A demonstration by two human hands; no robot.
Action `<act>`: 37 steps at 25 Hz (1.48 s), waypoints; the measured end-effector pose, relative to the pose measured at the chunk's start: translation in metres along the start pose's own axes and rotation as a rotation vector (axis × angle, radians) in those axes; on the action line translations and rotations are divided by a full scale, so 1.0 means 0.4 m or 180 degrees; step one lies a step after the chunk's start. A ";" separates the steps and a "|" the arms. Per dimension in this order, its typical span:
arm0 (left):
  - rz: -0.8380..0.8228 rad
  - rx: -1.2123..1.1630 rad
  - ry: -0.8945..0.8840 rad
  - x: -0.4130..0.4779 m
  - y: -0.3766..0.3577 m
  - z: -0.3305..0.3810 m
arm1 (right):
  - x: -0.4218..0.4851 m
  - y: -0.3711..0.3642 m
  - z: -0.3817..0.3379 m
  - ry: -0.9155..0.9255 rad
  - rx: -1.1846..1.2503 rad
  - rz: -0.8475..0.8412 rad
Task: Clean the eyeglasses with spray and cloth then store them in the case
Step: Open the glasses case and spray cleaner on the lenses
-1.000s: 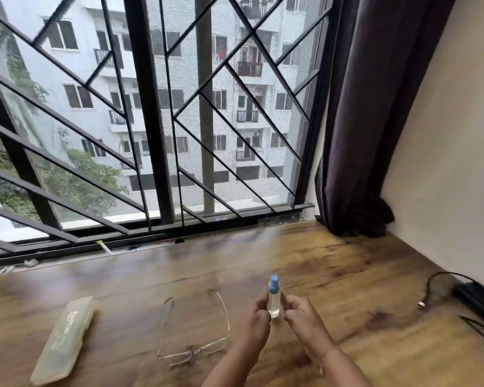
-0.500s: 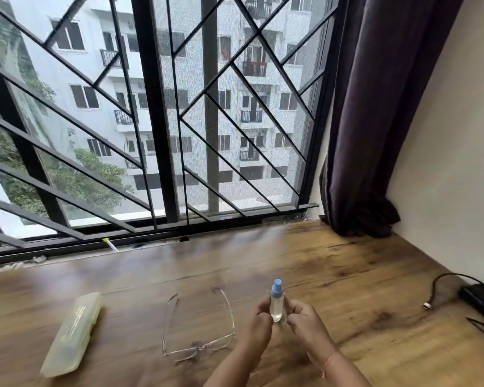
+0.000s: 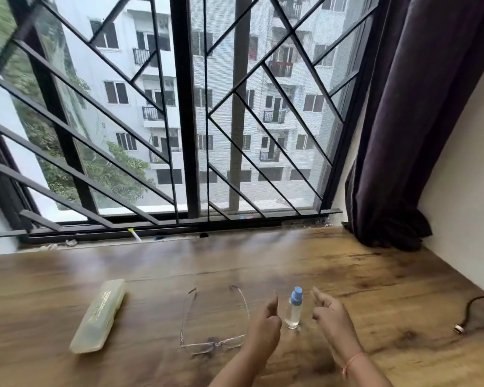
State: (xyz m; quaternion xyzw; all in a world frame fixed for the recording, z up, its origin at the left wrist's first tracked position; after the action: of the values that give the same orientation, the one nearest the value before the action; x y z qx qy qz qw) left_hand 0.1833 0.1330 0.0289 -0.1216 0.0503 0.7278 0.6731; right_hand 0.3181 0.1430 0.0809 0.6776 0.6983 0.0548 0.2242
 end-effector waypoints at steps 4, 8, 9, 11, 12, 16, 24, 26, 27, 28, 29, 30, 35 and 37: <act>0.0553 0.0175 -0.0604 -0.056 0.088 0.084 | -0.007 -0.028 -0.156 0.0812 -0.0266 0.0482; 0.1438 0.0192 -0.1229 -0.107 0.255 0.150 | 0.016 -0.173 -0.269 0.1653 -0.0775 0.0277; 0.1671 0.0137 -0.1291 -0.124 0.304 0.158 | 0.021 -0.227 -0.285 0.1793 -0.0922 0.0168; 0.2186 0.0126 -0.1338 -0.163 0.396 0.157 | 0.011 -0.337 -0.315 0.2104 -0.1173 -0.0092; 0.2470 0.0209 -0.1328 -0.183 0.434 0.150 | 0.002 -0.387 -0.326 0.2285 -0.1287 -0.0236; 0.3395 0.0839 -0.1173 -0.247 0.558 0.070 | -0.022 -0.574 -0.336 0.3004 -0.1597 -0.0867; 0.3632 0.1300 -0.0881 -0.230 0.658 -0.098 | 0.006 -0.797 -0.279 0.4050 -0.2963 -0.1818; 0.3684 0.1135 -0.0773 -0.224 0.667 -0.108 | 0.013 -0.819 -0.286 0.4322 -0.3237 -0.1918; 0.3718 0.1070 -0.0755 -0.219 0.671 -0.110 | 0.021 -0.829 -0.286 0.4464 -0.3335 -0.1961; 0.3742 0.1024 -0.0734 -0.213 0.675 -0.111 | 0.033 -0.839 -0.283 0.4606 -0.3473 -0.1981; 0.3767 0.1002 -0.0703 -0.208 0.677 -0.111 | 0.049 -0.850 -0.276 0.4766 -0.3609 -0.1936; 0.3797 0.1024 -0.0682 -0.201 0.680 -0.112 | 0.059 -0.855 -0.272 0.4788 -0.3639 -0.1950; 0.3924 0.1277 -0.0715 -0.181 0.687 -0.134 | 0.119 -0.879 -0.231 0.5271 -0.3646 -0.2018; 0.3908 0.1400 -0.0782 -0.185 0.685 -0.133 | 0.134 -0.879 -0.220 0.5598 -0.3605 -0.1930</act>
State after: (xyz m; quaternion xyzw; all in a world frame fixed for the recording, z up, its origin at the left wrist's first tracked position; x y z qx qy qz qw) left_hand -0.0778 0.0245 -0.0290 0.1532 0.1808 0.9605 0.1461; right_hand -0.0391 0.1883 0.0128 -0.0008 0.6260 0.7767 -0.0701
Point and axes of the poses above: each hand's wrist, its own x-axis towards the middle knuckle, its own y-axis out of the back of the hand, z = x × y, the point moved 1 cm from there along x, towards the middle knuckle, and after that the axes turned 9 degrees about -x, right-handed, at the moved point
